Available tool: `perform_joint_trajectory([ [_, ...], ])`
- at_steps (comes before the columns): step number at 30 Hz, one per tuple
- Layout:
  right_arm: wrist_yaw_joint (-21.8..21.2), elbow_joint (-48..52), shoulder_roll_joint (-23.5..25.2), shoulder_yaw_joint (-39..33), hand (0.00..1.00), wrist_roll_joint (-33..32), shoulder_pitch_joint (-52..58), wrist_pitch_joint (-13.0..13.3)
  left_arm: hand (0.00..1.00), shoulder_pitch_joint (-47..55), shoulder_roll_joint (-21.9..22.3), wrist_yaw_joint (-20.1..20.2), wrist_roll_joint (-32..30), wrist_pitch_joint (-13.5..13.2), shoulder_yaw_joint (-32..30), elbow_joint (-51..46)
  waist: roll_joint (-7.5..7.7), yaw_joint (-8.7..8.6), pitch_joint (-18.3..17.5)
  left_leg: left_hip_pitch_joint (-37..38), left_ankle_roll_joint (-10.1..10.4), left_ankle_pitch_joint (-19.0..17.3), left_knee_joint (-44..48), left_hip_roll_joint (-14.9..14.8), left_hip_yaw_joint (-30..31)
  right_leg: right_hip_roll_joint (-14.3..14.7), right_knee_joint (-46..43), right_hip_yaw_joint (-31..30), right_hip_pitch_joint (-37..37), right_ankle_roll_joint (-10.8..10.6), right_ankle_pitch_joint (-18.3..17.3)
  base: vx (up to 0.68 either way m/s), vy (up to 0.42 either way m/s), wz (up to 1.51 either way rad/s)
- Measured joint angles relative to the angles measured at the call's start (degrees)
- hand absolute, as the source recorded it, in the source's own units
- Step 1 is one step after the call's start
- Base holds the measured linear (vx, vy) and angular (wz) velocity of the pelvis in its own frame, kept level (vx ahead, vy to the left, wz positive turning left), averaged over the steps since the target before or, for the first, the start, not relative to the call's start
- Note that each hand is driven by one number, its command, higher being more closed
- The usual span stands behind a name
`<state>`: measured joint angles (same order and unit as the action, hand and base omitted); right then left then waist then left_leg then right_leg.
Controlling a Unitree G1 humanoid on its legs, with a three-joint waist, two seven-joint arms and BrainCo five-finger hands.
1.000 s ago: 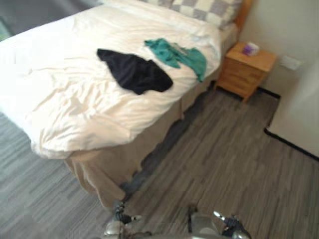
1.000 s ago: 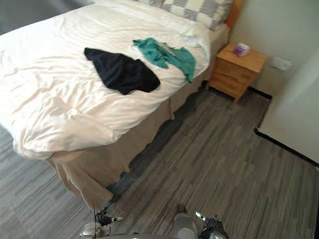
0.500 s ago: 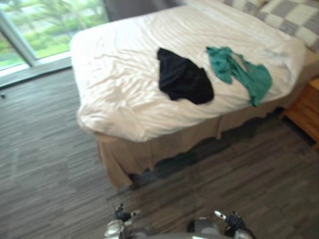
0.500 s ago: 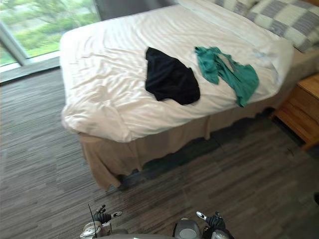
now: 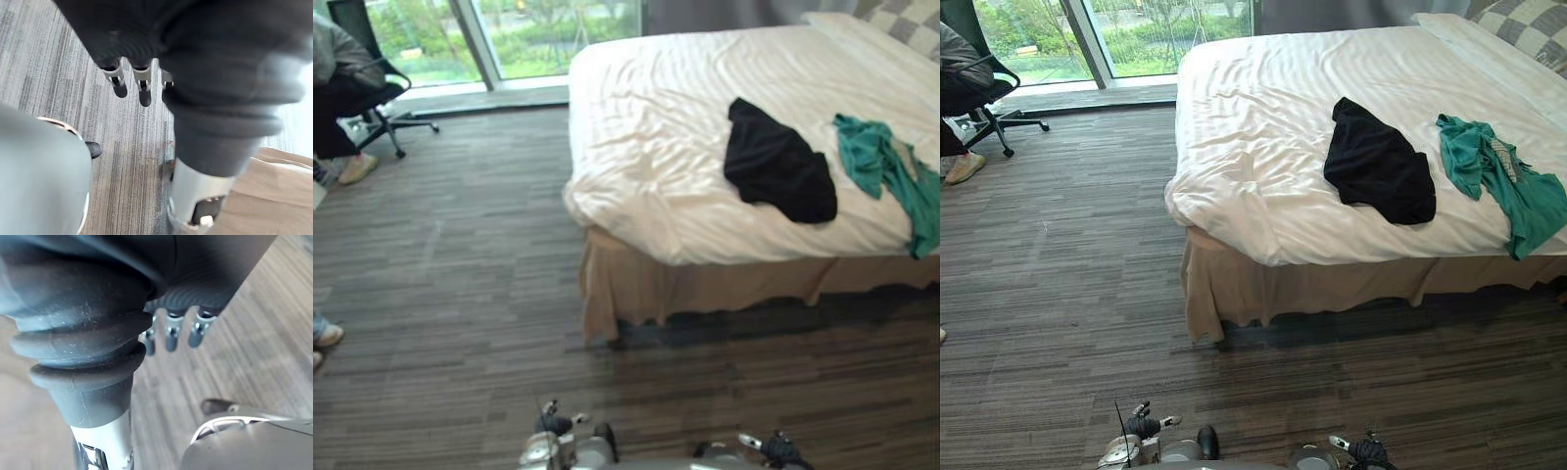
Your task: Tidy the bed and pick cloth on bed and put in laundry
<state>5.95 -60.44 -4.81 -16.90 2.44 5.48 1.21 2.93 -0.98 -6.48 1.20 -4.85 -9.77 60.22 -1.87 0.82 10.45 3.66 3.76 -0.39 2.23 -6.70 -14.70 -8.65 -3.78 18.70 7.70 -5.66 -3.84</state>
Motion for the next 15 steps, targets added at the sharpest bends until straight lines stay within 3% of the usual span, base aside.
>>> perform_joint_trajectory([
  [3, -0.1, 0.0, 0.1, -0.2, 0.00, 0.0, 0.7, 0.0, 0.00, 0.1, -0.3, 0.1, 0.0, 0.1, 0.0, 0.1, 0.55, -0.22, 0.2, 3.1, -0.3, -0.9, -0.2, 1.2, -0.2, -1.5, -3.3, -1.1, 0.9, -1.2, -1.2, 0.07, 0.065, -0.13],
  [5, -0.7, 0.1, 1.3, -1.4, 0.00, 0.0, 1.4, -0.1, 0.00, 0.1, -0.8, 0.2, 0.0, 0.3, 0.0, 0.2, 2.08, -0.12, 0.5, 6.9, -0.3, -3.6, -0.5, 3.3, -0.3, -4.8, -15.5, -3.9, -1.6, -2.1, -5.7, 0.03, 0.071, -0.17],
  [8, -1.1, 1.3, 2.1, -1.4, 0.00, -0.1, 1.3, 0.0, 0.00, 0.4, -1.9, 0.2, -0.8, 1.2, 0.1, 1.0, 3.69, -1.71, -0.1, 8.1, -0.2, -4.3, -2.4, 4.6, 0.5, -6.5, -31.7, -9.5, -10.7, -1.7, -5.6, 0.06, 0.030, -0.09],
  [11, -1.0, 1.1, 2.7, -1.4, 0.00, -0.3, 1.3, 0.0, 0.00, 0.2, -2.5, 0.2, -0.8, 1.2, 0.1, 0.9, 4.36, -2.05, -0.3, 7.9, -0.1, -3.6, -3.1, 4.2, 2.2, -5.4, -32.2, -9.9, -11.5, -1.5, -5.5, 0.14, -0.047, 0.04],
  [13, -1.0, 1.3, 2.4, -1.6, 0.00, -1.3, 1.1, 0.1, 0.00, -0.7, -2.3, 0.3, -0.9, 1.8, 0.2, 1.1, 2.82, -3.58, 0.6, 7.6, -0.6, -2.2, -2.9, 1.6, 4.4, -2.6, -33.4, -9.8, -13.1, 0.2, -6.7, 0.19, -0.113, 0.27],
  [14, -1.0, 1.7, 2.4, -1.5, 0.00, -1.9, 1.3, 0.2, 0.00, -0.9, -2.1, 0.3, -1.0, 1.8, 0.5, 1.2, 2.50, -3.94, 0.9, 7.2, -0.2, -2.1, -2.8, -0.2, 4.7, 0.2, -26.8, -11.1, -12.8, 0.5, -9.1, 0.10, -0.122, 0.34],
  [15, -1.0, 1.6, 2.6, -1.3, 0.00, -1.9, 1.3, 0.1, 0.00, -1.1, -2.5, 0.3, -1.0, 1.8, 0.6, 1.2, 3.04, -3.81, 0.7, 6.8, 0.2, -2.1, -2.6, -0.6, 4.9, 1.7, -21.9, -12.2, -12.7, 1.0, -8.8, 0.07, -0.130, 0.33],
])
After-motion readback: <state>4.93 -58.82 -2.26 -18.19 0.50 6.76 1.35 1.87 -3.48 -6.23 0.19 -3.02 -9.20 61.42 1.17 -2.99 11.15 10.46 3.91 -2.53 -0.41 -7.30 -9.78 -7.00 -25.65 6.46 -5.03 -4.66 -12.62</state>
